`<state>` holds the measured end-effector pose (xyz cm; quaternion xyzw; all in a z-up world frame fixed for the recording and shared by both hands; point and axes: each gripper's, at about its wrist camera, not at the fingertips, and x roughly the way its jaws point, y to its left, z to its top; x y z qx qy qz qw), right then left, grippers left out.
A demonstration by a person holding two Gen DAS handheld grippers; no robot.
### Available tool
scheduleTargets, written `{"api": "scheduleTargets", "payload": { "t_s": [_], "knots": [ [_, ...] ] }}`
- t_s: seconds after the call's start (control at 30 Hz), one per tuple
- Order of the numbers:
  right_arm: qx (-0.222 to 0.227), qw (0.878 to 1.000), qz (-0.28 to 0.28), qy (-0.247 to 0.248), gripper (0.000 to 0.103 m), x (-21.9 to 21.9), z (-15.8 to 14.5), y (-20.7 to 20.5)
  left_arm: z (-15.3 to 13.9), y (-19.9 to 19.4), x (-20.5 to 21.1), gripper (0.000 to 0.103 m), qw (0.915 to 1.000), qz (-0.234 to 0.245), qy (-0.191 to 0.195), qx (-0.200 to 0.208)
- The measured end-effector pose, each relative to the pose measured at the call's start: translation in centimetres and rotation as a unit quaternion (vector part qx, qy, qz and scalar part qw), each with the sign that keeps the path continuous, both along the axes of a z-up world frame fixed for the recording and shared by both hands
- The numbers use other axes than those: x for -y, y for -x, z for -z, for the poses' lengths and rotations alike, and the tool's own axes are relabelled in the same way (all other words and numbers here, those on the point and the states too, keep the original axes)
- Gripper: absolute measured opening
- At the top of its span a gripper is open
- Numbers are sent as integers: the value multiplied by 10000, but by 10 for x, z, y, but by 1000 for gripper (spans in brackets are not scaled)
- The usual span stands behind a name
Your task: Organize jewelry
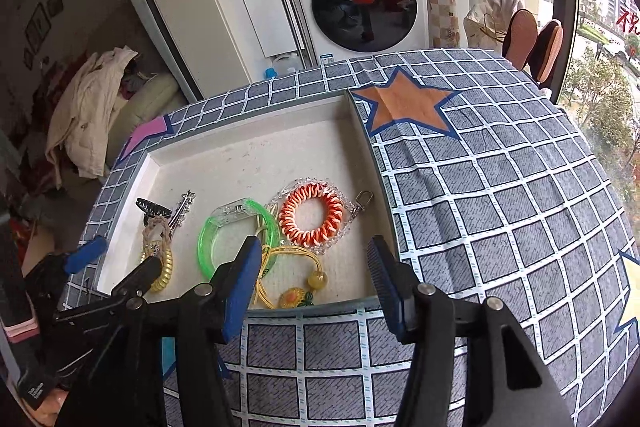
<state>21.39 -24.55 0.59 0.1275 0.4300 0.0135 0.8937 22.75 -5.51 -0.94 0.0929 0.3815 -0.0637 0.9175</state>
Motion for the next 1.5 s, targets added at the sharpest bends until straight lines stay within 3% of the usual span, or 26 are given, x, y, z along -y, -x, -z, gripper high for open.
{"api": "scheduleTargets", "payload": {
  "t_s": [0.3, 0.53, 0.63, 0.83, 0.9, 1.27, 1.5],
  "knots": [
    [-15, 10000, -68, 62, 59, -1, -1, 5, -7, 4, -1, 103, 10000, 5, -66, -12],
    [45, 9997, -187, 166, 72, -10, -4, 10, -9, 18, -5, 103, 10000, 46, 1, 21],
    [164, 9992, -225, 274, 82, -15, -7, 16, -10, 24, -9, 103, 9999, -64, 103, -8],
    [529, 9973, -201, 468, 86, -22, -10, 34, -12, 43, -19, 103, 9993, -311, 199, 94],
    [656, 9965, -163, 484, 103, -22, -10, 42, -13, 50, -23, 103, 9987, -416, 275, 119],
    [1018, 9911, -146, 851, 103, -33, -12, 74, -21, 90, -34, 103, 9931, -920, 378, 624],
    [1061, 9884, -160, 1074, 103, -38, -13, 89, -15, 102, -36, 103, 9919, -1025, 419, 618]
  ]
}}
